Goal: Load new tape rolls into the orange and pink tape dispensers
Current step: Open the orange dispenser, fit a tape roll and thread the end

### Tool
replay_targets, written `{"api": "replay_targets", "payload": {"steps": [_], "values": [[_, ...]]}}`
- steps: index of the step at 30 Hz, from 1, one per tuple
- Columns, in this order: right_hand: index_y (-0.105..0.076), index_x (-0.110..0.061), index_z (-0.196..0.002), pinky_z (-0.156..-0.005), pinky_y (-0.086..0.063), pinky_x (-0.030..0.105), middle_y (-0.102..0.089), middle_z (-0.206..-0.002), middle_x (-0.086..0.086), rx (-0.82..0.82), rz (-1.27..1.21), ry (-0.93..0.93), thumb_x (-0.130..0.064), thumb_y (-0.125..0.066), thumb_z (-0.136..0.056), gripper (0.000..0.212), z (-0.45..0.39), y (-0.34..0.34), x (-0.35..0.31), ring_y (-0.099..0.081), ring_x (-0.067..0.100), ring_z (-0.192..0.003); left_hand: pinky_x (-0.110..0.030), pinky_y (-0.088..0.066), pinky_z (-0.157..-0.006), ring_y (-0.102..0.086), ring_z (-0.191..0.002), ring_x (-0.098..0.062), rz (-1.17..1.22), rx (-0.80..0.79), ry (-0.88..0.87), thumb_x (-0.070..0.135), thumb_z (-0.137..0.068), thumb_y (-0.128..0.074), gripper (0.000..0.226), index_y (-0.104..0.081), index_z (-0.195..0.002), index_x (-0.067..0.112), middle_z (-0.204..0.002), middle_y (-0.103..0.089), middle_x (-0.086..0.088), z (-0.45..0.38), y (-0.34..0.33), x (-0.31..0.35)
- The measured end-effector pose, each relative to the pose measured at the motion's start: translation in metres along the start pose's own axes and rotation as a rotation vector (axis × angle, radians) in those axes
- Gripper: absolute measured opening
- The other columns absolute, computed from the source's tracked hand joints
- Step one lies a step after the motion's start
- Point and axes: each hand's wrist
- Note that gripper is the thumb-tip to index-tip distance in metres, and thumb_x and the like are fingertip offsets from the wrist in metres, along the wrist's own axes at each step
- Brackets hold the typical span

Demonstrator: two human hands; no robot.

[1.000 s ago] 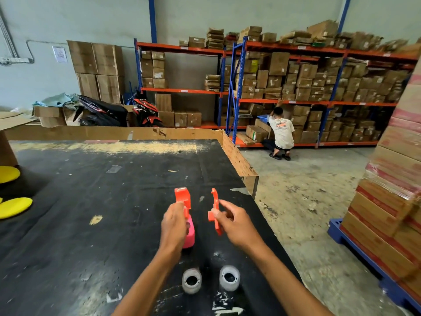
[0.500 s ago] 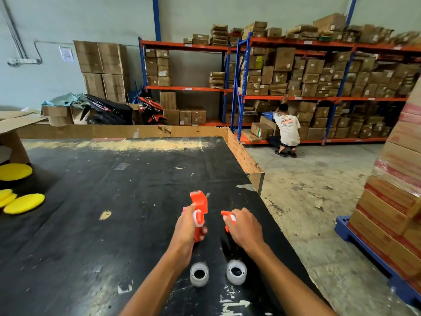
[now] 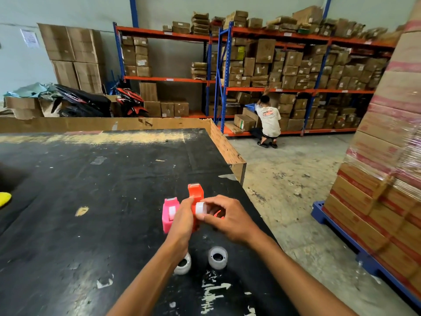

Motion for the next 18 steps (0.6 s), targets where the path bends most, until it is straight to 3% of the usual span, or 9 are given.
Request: {"api": "replay_targets", "payload": {"steps": [3, 5, 7, 9, 11, 15, 18], "values": [[-0.07, -0.012, -0.11, -0.069, -0.044, 0.012, -0.06, -0.085, -0.007, -0.004, 0.029, -0.081, -0.025, -0.076, -0.078, 0.034, 0.006, 0.013, 0.003, -0.056, -0.002, -0.07, -0.026, -0.036, -0.049, -0.051, -0.054, -0.015, -0.089, 0.077, -0.031, 0.03, -0.096, -0.038, 0.035, -0.057, -0.07, 0.017, -0.059, -0.056, -0.003, -0.004, 0.005, 0.0], [-0.073, -0.013, -0.098, -0.064, -0.043, 0.014, -0.065, -0.082, 0.0, -0.108, 0.194, -0.17, -0.029, -0.074, -0.077, 0.026, 0.01, 0.022, 0.01, -0.057, -0.005, -0.068, -0.027, -0.034, -0.05, -0.049, -0.057, -0.016, -0.105, 0.093, -0.043, 0.03, -0.098, -0.037, 0.031, -0.054, -0.075, 0.017, -0.066, -0.051, -0.004, -0.007, 0.01, -0.001], [-0.071, -0.015, -0.09, -0.068, -0.05, 0.032, -0.071, -0.091, 0.008, -0.256, 0.469, -0.306, -0.035, -0.07, -0.074, 0.026, 0.016, 0.029, 0.019, -0.065, 0.012, -0.078, -0.027, -0.034, -0.05, -0.05, -0.058, -0.017, -0.106, 0.097, -0.033, 0.03, -0.098, -0.037, 0.03, -0.054, -0.077, 0.017, -0.068, -0.052, -0.004, -0.006, 0.013, -0.002], [-0.068, -0.016, -0.092, -0.07, -0.05, 0.033, -0.07, -0.104, 0.009, -0.395, 0.66, -0.461, -0.034, -0.073, -0.074, 0.027, 0.023, 0.033, 0.027, -0.066, 0.026, -0.091, -0.028, -0.035, -0.051, -0.051, -0.059, -0.017, -0.103, 0.087, -0.027, 0.03, -0.098, -0.037, 0.029, -0.054, -0.078, 0.017, -0.069, -0.052, -0.004, -0.003, 0.016, -0.003], [-0.065, -0.014, -0.099, -0.071, -0.047, 0.032, -0.066, -0.112, 0.01, -0.48, 0.725, -0.554, -0.035, -0.077, -0.073, 0.035, 0.028, 0.034, 0.031, -0.065, 0.029, -0.097, -0.028, -0.036, -0.052, -0.052, -0.06, -0.018, -0.103, 0.076, -0.026, 0.03, -0.097, -0.038, 0.027, -0.054, -0.079, 0.018, -0.07, -0.053, -0.004, 0.0, 0.017, -0.005], [-0.062, -0.017, -0.109, -0.073, -0.045, 0.031, -0.062, -0.12, 0.008, -0.484, 0.803, -0.541, -0.041, -0.077, -0.072, 0.046, 0.03, 0.033, 0.024, -0.062, 0.028, -0.105, -0.03, -0.04, -0.058, -0.056, -0.065, -0.019, -0.048, 0.059, 0.016, 0.028, -0.095, -0.043, 0.024, -0.059, -0.081, 0.016, -0.072, -0.057, -0.006, 0.005, 0.018, -0.007], [-0.058, -0.02, -0.122, -0.088, -0.05, 0.036, -0.06, -0.126, 0.004, -0.452, 0.736, -0.436, -0.046, -0.074, -0.074, 0.057, 0.027, 0.028, 0.014, -0.058, 0.024, -0.114, -0.031, -0.044, -0.064, -0.06, -0.071, -0.02, 0.009, 0.038, 0.052, 0.027, -0.095, -0.046, 0.023, -0.062, -0.088, 0.012, -0.079, -0.06, -0.008, 0.005, 0.021, -0.008]]}}
Point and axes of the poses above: each hand's wrist, its own z-axis away from the middle knuckle, its own y-axis out of the back of the hand, x = y × z
